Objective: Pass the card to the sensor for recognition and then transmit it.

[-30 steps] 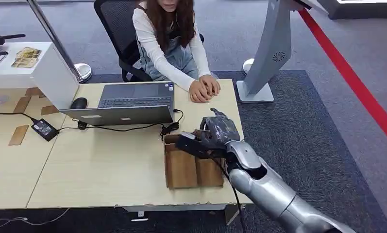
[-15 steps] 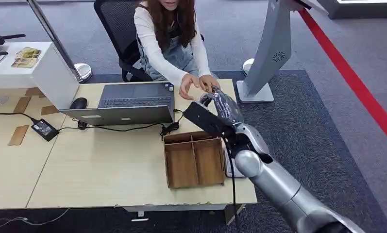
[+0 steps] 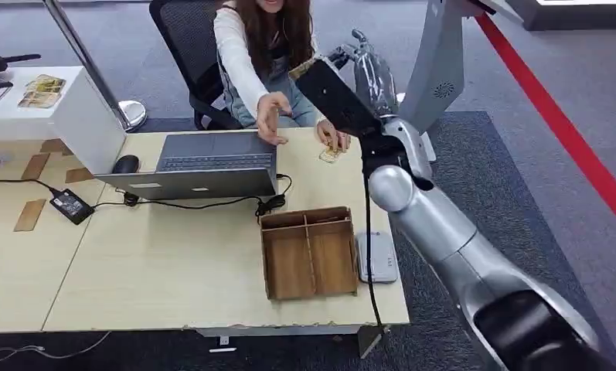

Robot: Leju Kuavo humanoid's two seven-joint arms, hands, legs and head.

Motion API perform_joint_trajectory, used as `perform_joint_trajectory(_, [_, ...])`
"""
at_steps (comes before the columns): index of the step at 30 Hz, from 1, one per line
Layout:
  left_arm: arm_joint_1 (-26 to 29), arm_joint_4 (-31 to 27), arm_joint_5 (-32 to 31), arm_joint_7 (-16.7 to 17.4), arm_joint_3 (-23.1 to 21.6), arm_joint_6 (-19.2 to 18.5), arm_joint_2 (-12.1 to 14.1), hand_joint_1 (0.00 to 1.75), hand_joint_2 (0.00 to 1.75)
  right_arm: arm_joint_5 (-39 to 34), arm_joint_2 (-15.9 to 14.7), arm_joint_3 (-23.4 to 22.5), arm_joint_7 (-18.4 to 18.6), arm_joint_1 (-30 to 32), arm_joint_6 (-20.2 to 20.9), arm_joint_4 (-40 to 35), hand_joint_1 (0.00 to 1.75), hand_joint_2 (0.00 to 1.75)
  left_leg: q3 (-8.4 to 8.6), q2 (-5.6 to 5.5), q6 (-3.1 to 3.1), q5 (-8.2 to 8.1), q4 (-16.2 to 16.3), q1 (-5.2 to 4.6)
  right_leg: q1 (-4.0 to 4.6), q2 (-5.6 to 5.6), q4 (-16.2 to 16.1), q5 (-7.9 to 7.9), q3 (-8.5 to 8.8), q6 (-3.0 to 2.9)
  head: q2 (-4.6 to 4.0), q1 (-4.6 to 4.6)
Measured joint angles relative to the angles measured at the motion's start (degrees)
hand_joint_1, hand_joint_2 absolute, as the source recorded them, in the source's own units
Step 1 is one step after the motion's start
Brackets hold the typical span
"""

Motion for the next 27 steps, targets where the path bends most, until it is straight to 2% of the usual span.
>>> perform_joint_trajectory(9, [0.00,0.00,-2.05,-0.66,-1.31,-0.96,0.00,0.00,0.00,-2.01,5.64,-0.11,-2.52,-7.11,-3.35,16.44,1.62,1.75,0.01,-0.01,0.00,0.00,0.00,0.00,0.00,-0.01,0.01,0.00,-0.05,0.00,0.00,0.02])
perform_joint_trajectory(17, [0.06,0.00,-2.17,-1.03,-2.01,-1.03,-0.09,0.00,0.00,-2.19,8.85,-0.24,-3.22,-7.87,-3.59,23.38,1.61,1.75,0.02,0.00,0.00,-0.01,0.00,0.00,0.00,0.01,0.01,-0.01,-0.06,0.00,0.00,0.02])
perform_joint_trajectory(19, [0.07,0.00,-1.86,-1.05,-2.12,-1.09,-0.15,0.00,0.00,-2.21,9.44,-0.24,-3.33,-7.87,-3.52,24.61,1.50,1.75,0.02,0.00,0.00,-0.01,0.00,0.00,0.00,0.01,0.01,-0.01,-0.07,0.00,0.00,0.02])
perform_joint_trajectory(20, [0.07,0.00,-1.68,-1.05,-2.16,-1.20,-0.17,0.00,0.00,-2.25,9.73,-0.22,-3.39,-7.87,-3.48,25.18,1.50,1.75,0.00,-0.01,0.00,-0.01,0.00,0.00,0.00,0.01,0.01,0.00,-0.07,0.00,0.00,0.02])
perform_joint_trajectory(21, [0.08,0.00,-1.55,-1.05,-2.23,-1.36,-0.17,0.00,0.00,-2.27,10.05,-0.24,-3.54,-7.87,-3.48,25.96,0.28,1.75,0.01,-0.01,0.00,0.00,0.00,0.00,0.00,0.01,0.01,0.00,-0.07,0.00,0.00,0.04])
perform_joint_trajectory(22, [0.10,0.00,-1.49,-1.03,-2.29,-1.44,-0.17,0.00,0.00,-2.29,10.32,-0.22,-3.76,-7.82,-3.37,26.44,0.00,1.75,0.00,0.00,0.00,0.00,0.00,0.00,0.01,0.01,0.01,0.00,-0.09,0.00,0.00,0.02])
perform_joint_trajectory(27, [0.13,0.00,-1.00,-0.81,-2.43,-1.57,-0.17,0.00,0.00,-3.48,11.70,-0.20,-5.91,-7.82,-2.71,28.21,0.00,1.75,0.00,0.00,0.00,0.00,0.00,0.00,0.02,0.01,0.02,0.00,-0.10,0.00,0.00,0.02])
